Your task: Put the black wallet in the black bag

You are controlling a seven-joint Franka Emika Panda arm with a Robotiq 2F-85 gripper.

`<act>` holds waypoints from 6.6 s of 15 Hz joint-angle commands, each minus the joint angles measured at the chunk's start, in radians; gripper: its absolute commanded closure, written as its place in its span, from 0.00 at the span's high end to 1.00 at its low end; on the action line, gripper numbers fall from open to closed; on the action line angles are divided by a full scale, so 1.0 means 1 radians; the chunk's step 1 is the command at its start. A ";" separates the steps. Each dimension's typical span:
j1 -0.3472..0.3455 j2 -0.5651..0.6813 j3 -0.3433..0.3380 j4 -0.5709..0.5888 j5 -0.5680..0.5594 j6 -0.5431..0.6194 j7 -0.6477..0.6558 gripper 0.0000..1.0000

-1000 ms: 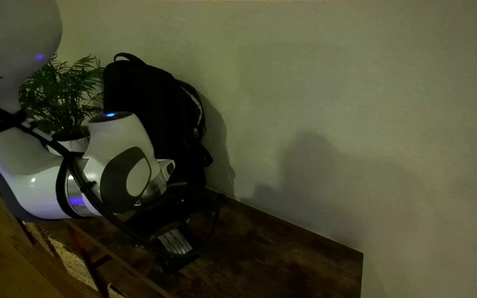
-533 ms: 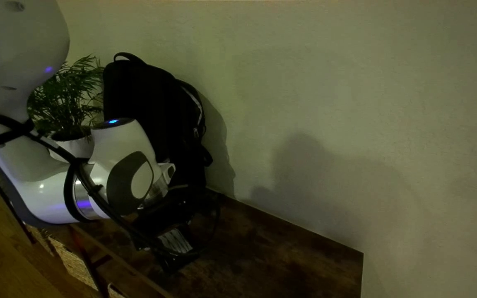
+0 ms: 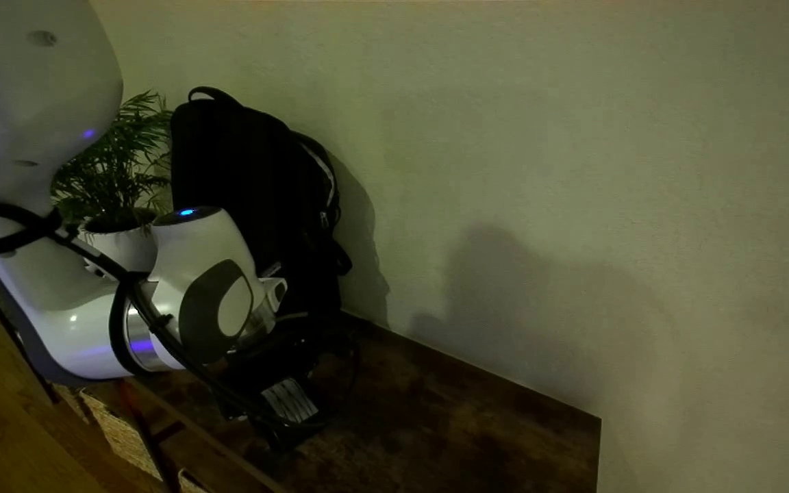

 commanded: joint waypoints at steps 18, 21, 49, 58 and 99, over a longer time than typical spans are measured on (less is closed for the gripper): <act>-0.168 -0.118 0.153 -0.073 -0.016 -0.091 -0.058 0.04; -0.304 -0.158 0.292 -0.073 0.035 -0.203 -0.134 0.05; -0.389 -0.100 0.335 0.198 0.340 -0.487 -0.404 0.04; -0.394 -0.150 0.345 0.130 0.391 -0.477 -0.401 0.04; -0.247 -0.291 0.245 -0.051 0.391 -0.367 -0.267 1.00</act>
